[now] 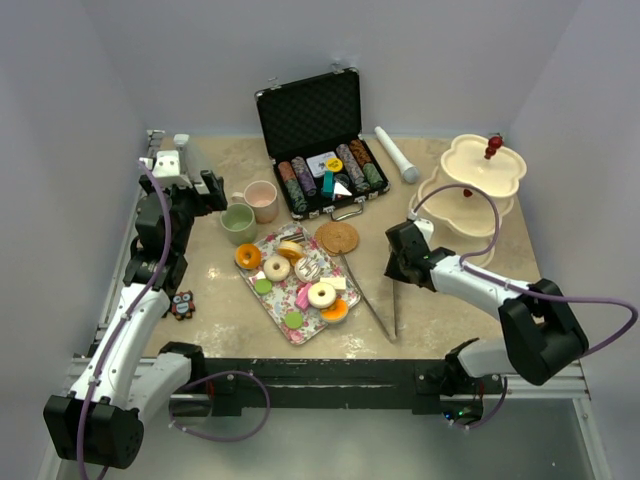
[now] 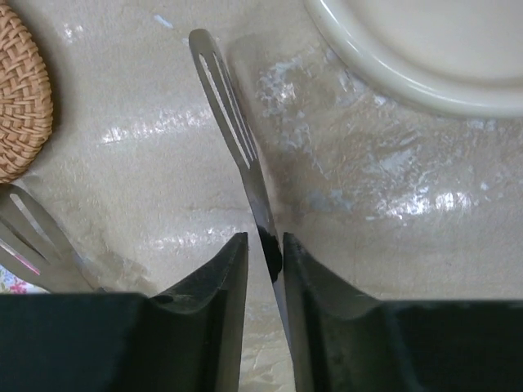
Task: Serve the afternoon tea
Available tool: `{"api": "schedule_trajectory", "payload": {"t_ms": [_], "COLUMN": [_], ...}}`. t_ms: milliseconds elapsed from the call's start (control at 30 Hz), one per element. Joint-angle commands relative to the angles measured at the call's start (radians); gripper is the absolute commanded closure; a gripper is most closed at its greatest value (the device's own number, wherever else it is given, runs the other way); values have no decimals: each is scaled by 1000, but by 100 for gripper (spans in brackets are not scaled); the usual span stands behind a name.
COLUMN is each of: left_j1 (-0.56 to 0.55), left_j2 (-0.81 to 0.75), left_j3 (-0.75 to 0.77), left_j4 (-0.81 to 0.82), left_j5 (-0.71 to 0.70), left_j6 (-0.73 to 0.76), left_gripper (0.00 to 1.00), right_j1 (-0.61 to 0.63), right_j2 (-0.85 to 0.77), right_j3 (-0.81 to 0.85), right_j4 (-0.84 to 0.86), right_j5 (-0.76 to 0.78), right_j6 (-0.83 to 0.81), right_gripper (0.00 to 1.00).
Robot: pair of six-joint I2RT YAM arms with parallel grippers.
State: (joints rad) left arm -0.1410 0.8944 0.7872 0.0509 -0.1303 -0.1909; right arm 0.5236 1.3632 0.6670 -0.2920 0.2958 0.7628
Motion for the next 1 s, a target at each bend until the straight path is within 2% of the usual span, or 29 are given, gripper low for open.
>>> {"api": "schedule_trajectory", "payload": {"t_ms": [0,167,233,300,500,633,733,967], "left_j1": [-6,-8,-8,-8,-8,-8,-8,-11], "left_j2": [-15,-12,-11,-9,-3,0,0,-2], "left_j3": [-5,-5,-6,-6,-6,-6,-8,-16], "left_j4": [47,47,47,50,52,53,55,63], "left_j5": [15,17,17,17,24,29,28,32], "left_j6": [2,2,4,2,1,1,1,1], "left_gripper": [0,0,0,0,0,0,0,0], "right_j1": [4,7,9,10,15,15,15,15], "right_j2": [17,22,16,-4,-94,-92,-46,209], "right_j3": [-1,5,17,37,115,212,299,600], "right_j4": [51,60,54,48,14,16,103,99], "right_j5": [-10,-14,-20,-29,-40,23,25,25], "right_j6": [-8,-14,-26,-46,-121,-253,-432,-704], "right_gripper": [80,88,96,100,100,100,100,100]}}
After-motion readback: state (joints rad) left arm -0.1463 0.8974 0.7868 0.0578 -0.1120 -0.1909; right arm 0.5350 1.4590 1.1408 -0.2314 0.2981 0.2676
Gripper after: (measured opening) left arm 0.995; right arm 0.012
